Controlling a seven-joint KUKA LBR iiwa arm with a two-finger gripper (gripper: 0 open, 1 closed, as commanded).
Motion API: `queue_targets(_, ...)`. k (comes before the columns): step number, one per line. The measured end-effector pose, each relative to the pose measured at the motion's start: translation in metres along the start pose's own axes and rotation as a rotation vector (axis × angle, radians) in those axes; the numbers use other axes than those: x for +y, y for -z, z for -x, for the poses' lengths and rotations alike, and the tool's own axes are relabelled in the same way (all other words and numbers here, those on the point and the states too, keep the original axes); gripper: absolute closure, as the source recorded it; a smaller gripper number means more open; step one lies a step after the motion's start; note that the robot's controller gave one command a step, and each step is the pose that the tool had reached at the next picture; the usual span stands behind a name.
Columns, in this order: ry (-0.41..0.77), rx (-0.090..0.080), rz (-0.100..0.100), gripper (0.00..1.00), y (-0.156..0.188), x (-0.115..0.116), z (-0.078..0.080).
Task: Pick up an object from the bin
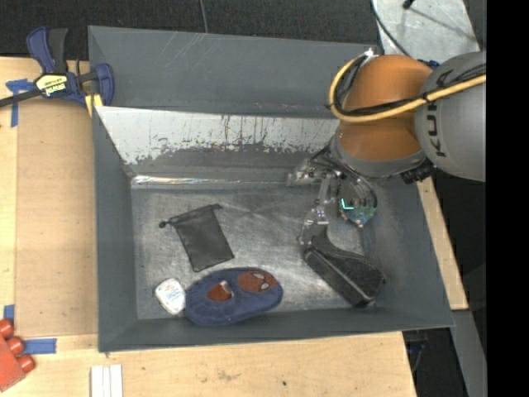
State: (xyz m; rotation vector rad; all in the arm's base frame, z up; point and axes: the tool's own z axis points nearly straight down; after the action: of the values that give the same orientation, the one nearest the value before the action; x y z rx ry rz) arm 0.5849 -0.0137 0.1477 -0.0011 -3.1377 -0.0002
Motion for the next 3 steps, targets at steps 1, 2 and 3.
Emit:
queue_targets(1,0.209,-0.01,-0.002,0.0,-0.074,0.15,0.033)
queue_targets(2,0.585,-0.012,0.0,0.0,-0.046,0.189,0.039)
queue_targets(3,0.47,-0.005,-0.001,0.0,-0.047,0.163,0.041)
